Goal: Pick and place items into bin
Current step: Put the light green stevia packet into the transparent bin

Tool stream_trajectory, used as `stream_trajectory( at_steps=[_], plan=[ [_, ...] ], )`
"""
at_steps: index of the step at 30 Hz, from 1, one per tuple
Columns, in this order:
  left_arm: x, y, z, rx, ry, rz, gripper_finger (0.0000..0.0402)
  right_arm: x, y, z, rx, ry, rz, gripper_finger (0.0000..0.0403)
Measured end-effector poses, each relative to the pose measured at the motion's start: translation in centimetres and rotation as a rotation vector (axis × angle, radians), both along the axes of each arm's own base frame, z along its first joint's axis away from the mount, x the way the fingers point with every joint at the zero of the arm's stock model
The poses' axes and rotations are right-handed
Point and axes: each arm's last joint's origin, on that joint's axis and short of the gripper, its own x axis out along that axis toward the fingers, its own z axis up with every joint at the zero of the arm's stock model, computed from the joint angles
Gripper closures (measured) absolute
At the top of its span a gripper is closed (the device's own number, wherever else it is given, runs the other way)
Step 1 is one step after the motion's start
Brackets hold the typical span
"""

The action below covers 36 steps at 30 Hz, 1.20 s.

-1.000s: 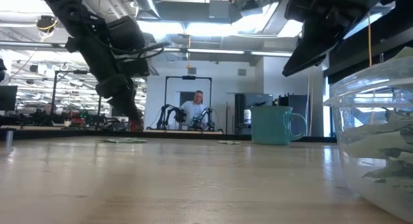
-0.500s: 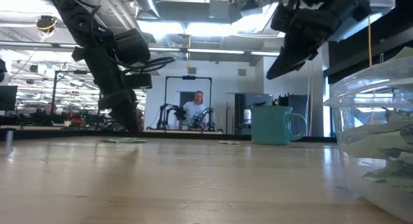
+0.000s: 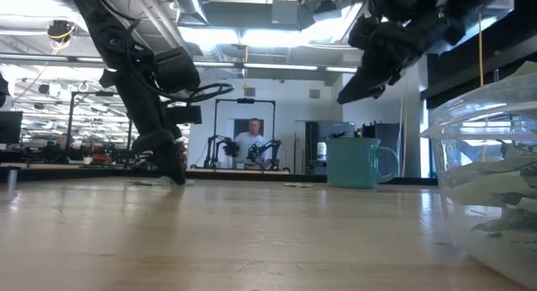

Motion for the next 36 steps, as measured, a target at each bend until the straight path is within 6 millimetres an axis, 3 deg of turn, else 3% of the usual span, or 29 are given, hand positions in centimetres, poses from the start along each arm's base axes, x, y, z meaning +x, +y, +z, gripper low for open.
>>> stream_trajectory(
  at_steps=[7,14,17,20,28,36],
  plan=[
    [-0.1,0.0,0.1,0.004,0.004,0.003,0.0393,-1.7,-1.4,-2.8,0.047,-0.121,-0.004,0.0294],
    [0.0,0.0,0.3,-0.013,-0.024,0.012,0.0397,-2.5,-1.4,-3.8,0.037,-0.205,-0.022,0.0294],
    [0.5,-0.3,1.1,-0.064,-0.065,-0.007,0.0397,-2.8,-1.3,-4.4,0.037,-0.204,-0.022,0.0294],
    [1.8,-0.7,3.2,-0.080,-0.181,-0.055,0.0398,-3.2,-1.1,-5.2,0.059,-0.188,-0.029,0.0294],
    [5.1,-4.4,7.0,-0.119,-0.334,-0.237,0.0398,-4.7,0.5,-6.2,0.175,-0.287,0.122,0.0294],
    [8.0,-10.1,10.6,-0.143,-0.548,-0.366,0.0398,-5.0,2.0,-6.4,0.201,-0.284,0.228,0.0294]
  ],
)
